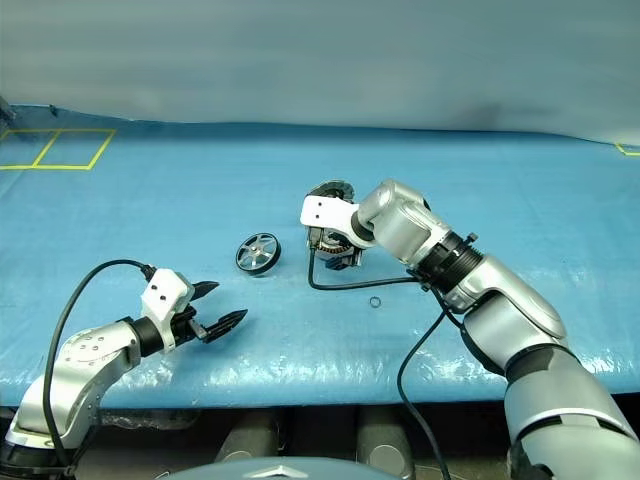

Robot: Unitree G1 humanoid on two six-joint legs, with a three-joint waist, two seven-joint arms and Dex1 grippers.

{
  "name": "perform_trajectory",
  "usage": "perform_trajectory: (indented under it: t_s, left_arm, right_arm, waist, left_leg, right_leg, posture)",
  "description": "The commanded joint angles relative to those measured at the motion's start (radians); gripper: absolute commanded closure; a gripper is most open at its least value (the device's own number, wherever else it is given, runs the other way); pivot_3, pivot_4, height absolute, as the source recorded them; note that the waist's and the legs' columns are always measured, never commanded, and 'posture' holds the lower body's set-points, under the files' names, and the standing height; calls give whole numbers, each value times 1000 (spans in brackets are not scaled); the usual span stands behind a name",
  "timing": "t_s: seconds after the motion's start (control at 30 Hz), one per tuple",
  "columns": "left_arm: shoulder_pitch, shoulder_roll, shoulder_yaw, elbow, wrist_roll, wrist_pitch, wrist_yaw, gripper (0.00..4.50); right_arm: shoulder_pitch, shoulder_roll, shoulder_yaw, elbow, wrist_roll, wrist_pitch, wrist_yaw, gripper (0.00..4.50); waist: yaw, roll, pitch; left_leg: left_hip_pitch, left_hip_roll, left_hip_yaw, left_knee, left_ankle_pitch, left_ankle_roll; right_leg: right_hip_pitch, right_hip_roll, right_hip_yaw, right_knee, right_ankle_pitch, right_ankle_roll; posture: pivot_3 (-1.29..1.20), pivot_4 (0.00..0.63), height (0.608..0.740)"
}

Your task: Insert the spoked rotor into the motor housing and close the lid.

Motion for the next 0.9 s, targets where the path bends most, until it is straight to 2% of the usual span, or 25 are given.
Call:
perform_trajectory:
  t_s: [0.03,0.43,0.7,0.9]
  left_arm:
    - [1,3,6,-47,5,-27,-4,0]
    - [-3,-7,-6,-41,6,-40,2,0]
    - [7,-19,-16,-44,8,-43,7,0]
    - [8,-25,-23,-41,8,-43,9,0]
  right_arm:
    - [-32,25,-30,55,-35,-45,30,16]
    - [-31,99,-68,180,-111,-95,77,16]
    - [-37,135,-89,205,-146,-105,90,2530]
    - [-5,148,-86,106,-161,-38,117,2569]
  waist:
    - [0,0,0]
    - [-2,1,1]
    - [-4,1,1]
    - [-15,2,1]
  left_leg:
    - [0,0,0,0,0,0]
    - [0,0,0,-1,1,-1]
    - [1,0,0,-1,1,-1]
    - [1,0,0,-1,1,-2]
  right_leg:
    - [0,0,0,0,0,0]
    - [-1,0,0,1,0,0]
    - [-1,0,0,1,0,0]
    - [-1,1,0,3,0,0]
  posture:
    - [0,150,740]
    - [0,150,740]
    - [0,150,740]
    - [0,150,740]
